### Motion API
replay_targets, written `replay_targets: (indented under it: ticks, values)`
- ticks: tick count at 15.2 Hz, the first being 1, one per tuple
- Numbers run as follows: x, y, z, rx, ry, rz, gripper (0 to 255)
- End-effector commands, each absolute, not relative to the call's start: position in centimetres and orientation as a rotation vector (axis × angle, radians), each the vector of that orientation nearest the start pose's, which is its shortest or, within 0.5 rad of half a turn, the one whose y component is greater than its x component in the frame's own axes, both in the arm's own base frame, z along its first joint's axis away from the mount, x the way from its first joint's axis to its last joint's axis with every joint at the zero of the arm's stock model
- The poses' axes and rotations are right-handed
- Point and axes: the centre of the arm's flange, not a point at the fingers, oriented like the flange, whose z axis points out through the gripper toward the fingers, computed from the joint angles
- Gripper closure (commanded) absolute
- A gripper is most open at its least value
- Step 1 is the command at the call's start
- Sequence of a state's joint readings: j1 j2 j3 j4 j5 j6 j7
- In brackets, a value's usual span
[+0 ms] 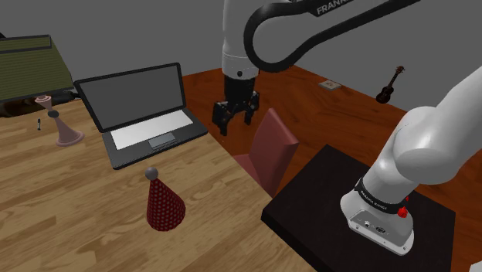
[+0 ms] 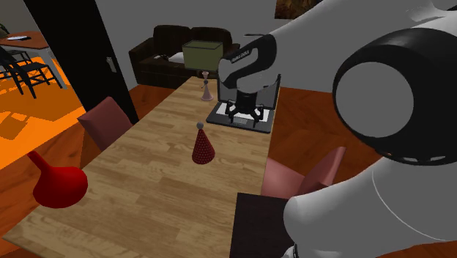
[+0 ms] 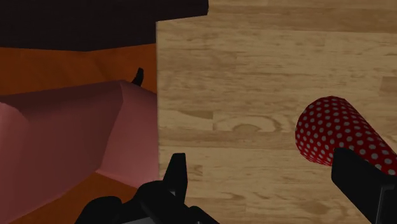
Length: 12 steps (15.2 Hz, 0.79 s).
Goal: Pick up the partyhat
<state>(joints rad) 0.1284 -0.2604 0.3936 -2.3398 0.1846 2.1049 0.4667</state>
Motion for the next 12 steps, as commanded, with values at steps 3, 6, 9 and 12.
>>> replay_targets:
  ticks: [3, 6, 9, 12]
  values:
    - [41.9, 28.6, 41.0, -3.067, 0.078, 0.002, 0]
    - [43.3, 31.7, 39.6, -3.057, 0.078, -0.017, 0]
    - [44.8, 34.9, 38.2, -3.046, 0.078, -0.036, 0]
    - [46.3, 38.1, 36.9, -3.036, 0.078, -0.055, 0]
